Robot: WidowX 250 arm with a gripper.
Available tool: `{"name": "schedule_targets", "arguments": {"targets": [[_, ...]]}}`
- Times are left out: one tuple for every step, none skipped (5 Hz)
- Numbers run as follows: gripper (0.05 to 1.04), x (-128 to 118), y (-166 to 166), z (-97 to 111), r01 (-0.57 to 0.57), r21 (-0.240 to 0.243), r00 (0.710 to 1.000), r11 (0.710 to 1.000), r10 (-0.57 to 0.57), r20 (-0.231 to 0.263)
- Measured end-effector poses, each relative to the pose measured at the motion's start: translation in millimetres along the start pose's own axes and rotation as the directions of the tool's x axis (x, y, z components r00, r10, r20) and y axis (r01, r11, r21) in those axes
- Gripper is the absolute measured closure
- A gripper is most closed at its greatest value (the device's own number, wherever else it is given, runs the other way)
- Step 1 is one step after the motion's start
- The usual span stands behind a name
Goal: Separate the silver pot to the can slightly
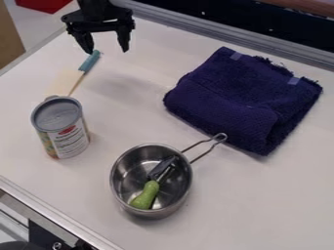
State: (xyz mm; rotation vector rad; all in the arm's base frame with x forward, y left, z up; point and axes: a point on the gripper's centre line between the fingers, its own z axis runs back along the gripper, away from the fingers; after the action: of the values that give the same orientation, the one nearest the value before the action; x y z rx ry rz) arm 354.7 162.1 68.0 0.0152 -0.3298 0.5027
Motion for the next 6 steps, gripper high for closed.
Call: {"name": "schedule_targets", "arguments": {"targets": [[0.084,-9,1,-12,0.005,-0.001,0.999,1.0,-0.005,-0.043],[0.084,-20,-4,-10,0.14,-0.039,0.986,0.989,-0.143,-0.09],[0.084,-31,-15,9,0.274,-0.117,0.957,0.955,-0.283,-0.065],[0.084,-60,-25,22,0.469,-0.203,0.858,0.86,-0.498,-0.126],[0.084,-102,-48,24,0.644,-0.287,0.702,0.709,-0.697,-0.148],[0.084,-136,-62,25,0.784,-0.342,0.517,0.518,-0.85,-0.101]]}}
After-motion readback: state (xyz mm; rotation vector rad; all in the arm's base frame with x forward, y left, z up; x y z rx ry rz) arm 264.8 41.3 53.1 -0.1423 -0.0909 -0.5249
